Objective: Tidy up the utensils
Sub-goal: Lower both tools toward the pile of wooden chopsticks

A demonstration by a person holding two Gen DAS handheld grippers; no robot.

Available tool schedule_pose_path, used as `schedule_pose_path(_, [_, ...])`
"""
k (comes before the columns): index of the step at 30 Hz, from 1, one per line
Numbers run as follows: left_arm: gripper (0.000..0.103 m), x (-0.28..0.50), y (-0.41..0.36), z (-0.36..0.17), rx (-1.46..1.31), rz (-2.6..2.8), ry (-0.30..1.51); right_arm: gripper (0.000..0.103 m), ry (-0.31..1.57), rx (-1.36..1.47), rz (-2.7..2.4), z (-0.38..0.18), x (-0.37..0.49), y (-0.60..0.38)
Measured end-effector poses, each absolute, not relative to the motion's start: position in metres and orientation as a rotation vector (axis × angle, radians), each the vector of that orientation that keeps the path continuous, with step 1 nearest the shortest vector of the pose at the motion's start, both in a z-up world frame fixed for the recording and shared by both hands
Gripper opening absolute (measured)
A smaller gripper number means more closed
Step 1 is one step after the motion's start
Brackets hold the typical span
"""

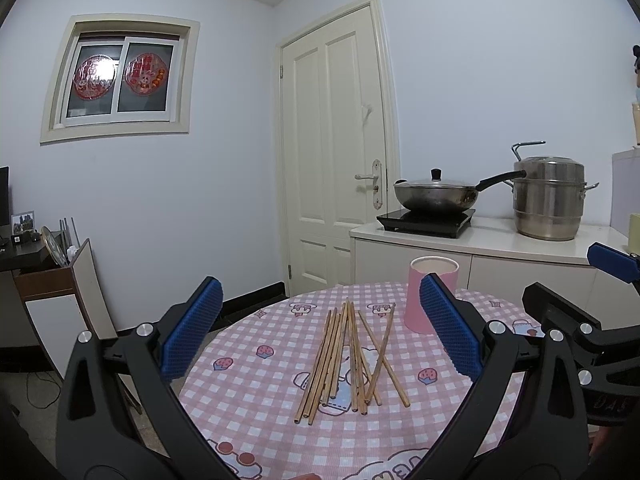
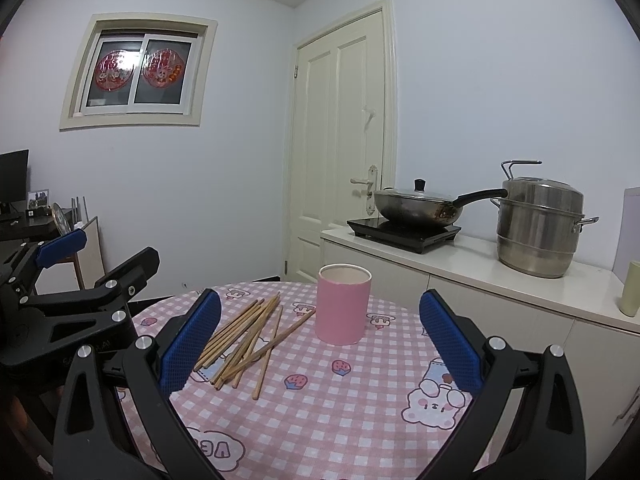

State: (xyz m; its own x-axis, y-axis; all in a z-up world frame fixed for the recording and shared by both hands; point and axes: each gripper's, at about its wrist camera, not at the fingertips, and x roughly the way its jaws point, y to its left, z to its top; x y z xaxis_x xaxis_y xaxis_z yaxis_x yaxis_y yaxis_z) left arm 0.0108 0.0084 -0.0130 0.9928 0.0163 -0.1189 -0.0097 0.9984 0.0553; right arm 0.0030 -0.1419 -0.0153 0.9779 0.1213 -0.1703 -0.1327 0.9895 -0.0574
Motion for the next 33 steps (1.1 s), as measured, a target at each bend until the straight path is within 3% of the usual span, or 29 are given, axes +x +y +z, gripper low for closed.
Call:
schedule_pose_path(9, [0.097, 0.039, 0.014, -0.031, 0.101, -0.004, 0.228, 0.096, 0.335, 0.013, 0.181, -0.026, 0.038, -0.142])
schedule_pose_path(23, [0.097, 0.155, 0.097, -0.095, 0.018, -0.028, 0.719, 0.096, 0.551, 0.007, 0.167, -0.075, 0.105, -0.137])
schedule_pose_path(33, [0.097, 0.206, 0.077, -0.127, 0.107, -0.088, 0.902, 0.096, 0.614, 0.018, 0.185, -0.084, 0.127, -0.140])
